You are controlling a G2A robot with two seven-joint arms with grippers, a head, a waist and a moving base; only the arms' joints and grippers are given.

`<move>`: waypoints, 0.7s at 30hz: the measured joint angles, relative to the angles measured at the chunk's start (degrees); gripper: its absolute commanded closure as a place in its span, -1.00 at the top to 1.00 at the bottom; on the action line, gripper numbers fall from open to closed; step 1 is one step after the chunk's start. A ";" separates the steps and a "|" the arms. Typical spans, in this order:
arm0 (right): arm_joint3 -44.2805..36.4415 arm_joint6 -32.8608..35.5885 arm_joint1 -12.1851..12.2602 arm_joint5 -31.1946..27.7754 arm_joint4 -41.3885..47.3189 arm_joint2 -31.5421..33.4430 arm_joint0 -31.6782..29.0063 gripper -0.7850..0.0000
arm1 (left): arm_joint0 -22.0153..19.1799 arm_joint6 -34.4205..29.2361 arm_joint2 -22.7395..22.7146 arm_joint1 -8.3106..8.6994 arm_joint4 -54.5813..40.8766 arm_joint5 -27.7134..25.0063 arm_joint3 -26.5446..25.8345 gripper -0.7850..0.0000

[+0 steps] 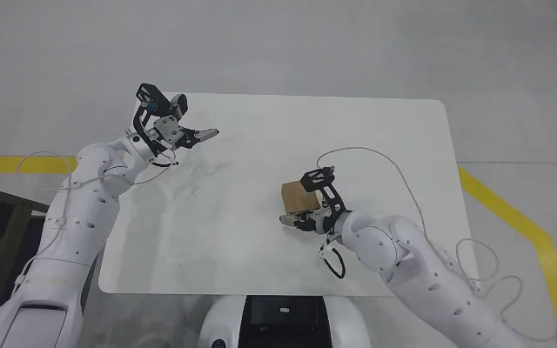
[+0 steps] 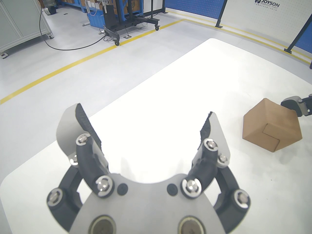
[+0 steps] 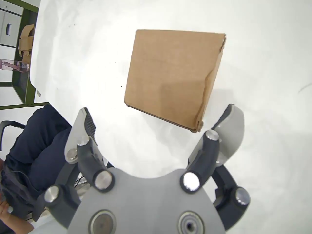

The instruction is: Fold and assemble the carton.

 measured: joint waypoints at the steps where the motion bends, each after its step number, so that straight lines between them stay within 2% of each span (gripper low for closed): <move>1: 0.12 0.27 -0.15 0.51 -1.09 -0.59 0.31 1.00 | 0.00 0.00 0.00 0.00 0.00 0.00 0.00 1.00; 7: 1.02 0.89 -1.24 3.59 -7.43 -3.98 1.86 1.00 | 0.00 0.00 0.00 0.00 0.00 0.00 0.00 1.00; 13: 1.68 0.75 -2.12 5.49 -8.30 -4.40 2.32 1.00 | 0.00 0.00 0.00 0.00 0.00 0.00 0.00 1.00; 15: 1.76 0.77 -2.28 5.82 -8.64 -4.27 2.31 0.28 | 0.00 0.00 0.00 0.00 0.00 0.00 0.00 1.00; 16: 1.79 0.88 -2.36 6.01 -8.94 -4.16 2.26 -0.02 | 0.00 0.00 0.00 0.00 0.00 0.00 0.00 1.00; 18: 1.86 1.09 -2.45 6.26 -9.56 -3.98 2.15 -0.15 | 0.00 0.00 0.00 0.00 0.00 0.00 0.00 1.00; 21: 1.92 1.32 -2.57 6.59 -11.15 -3.77 1.91 -0.20 | 0.00 0.00 0.00 0.00 0.00 0.00 0.00 1.00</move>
